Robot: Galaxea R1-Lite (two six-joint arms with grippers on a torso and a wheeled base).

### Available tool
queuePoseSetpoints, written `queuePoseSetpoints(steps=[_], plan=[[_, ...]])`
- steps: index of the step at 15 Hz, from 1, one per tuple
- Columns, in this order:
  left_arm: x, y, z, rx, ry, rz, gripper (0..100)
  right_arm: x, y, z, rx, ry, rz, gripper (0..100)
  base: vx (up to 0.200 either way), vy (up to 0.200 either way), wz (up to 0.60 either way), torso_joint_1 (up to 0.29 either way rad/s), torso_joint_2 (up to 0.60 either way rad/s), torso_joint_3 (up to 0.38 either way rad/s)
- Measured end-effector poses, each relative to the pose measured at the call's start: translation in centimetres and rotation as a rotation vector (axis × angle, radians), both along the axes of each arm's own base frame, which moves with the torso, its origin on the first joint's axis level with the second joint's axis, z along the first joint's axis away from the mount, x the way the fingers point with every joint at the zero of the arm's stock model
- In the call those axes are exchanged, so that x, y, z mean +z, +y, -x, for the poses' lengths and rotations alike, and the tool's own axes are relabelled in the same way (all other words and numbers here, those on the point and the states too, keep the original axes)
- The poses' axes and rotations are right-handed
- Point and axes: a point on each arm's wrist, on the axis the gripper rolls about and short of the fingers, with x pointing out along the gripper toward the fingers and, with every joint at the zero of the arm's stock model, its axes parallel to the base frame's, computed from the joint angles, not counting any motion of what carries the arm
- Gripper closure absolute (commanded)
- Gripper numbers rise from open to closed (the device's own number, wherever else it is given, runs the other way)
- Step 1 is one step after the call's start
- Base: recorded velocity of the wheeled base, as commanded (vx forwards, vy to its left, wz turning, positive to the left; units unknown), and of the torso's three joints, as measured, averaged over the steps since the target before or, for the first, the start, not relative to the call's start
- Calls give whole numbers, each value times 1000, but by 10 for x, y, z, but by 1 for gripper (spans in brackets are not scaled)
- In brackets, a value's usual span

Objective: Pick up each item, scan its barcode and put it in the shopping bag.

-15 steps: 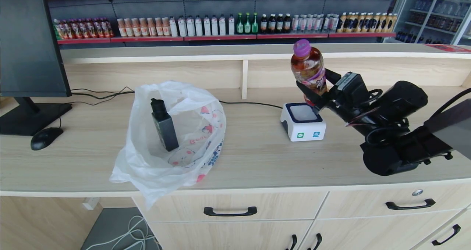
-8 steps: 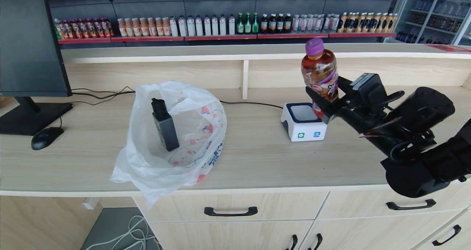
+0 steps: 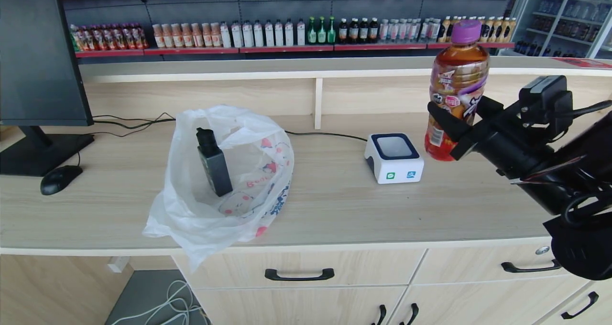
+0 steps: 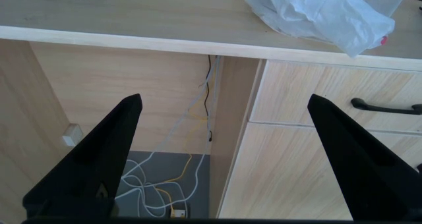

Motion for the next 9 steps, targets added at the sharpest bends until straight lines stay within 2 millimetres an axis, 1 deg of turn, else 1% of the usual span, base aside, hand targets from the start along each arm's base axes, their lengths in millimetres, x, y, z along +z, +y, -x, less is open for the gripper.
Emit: queuePoseSetpoints(steps=[1, 3, 5, 7, 9], plan=[[0, 0, 0, 0, 0, 0, 0, -1, -1, 3, 10, 33, -42, 100, 0, 0, 0, 0, 0, 0], [0, 0, 0, 0, 0, 0, 0, -4, -3, 6, -26, 86, -128, 100, -200, 0, 0, 2, 7, 2], [0, 0, 0, 1, 0, 0, 0, -8, -4, 7, -41, 118, -154, 100, -200, 0, 0, 10, 7, 0], [0, 0, 0, 1, 0, 0, 0, -8, -2, 8, -35, 115, -160, 100, 0, 0, 0, 0, 0, 0], [0, 0, 0, -1, -1, -1, 0, -9, 6, 10, -5, 127, -159, 100, 0, 0, 0, 0, 0, 0]])
